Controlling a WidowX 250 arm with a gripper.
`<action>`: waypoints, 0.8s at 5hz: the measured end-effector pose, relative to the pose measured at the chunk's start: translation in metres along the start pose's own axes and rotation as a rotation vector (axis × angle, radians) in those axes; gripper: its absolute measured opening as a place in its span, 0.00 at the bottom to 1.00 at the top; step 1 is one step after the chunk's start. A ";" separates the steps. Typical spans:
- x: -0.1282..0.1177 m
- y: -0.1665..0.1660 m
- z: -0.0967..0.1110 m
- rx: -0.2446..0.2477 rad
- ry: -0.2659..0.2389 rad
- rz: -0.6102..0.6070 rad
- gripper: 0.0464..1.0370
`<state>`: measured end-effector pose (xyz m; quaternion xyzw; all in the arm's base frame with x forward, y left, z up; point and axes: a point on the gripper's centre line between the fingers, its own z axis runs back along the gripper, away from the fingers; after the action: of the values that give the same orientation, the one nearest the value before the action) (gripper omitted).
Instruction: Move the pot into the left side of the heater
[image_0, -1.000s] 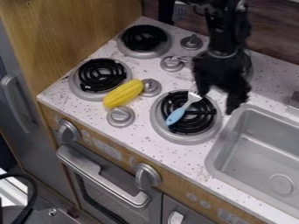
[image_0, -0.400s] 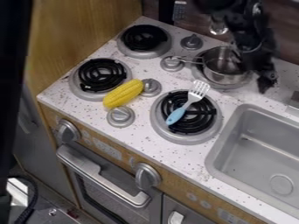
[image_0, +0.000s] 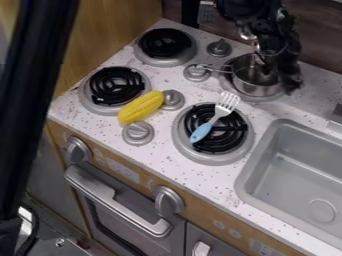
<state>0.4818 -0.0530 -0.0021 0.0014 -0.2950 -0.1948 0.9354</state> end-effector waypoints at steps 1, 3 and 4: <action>0.003 0.011 -0.009 0.015 0.012 0.020 0.96; -0.011 0.014 -0.036 -0.013 0.116 0.056 0.66; -0.009 0.014 -0.037 -0.016 0.110 0.060 0.36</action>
<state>0.5000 -0.0411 -0.0360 -0.0041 -0.2417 -0.1687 0.9556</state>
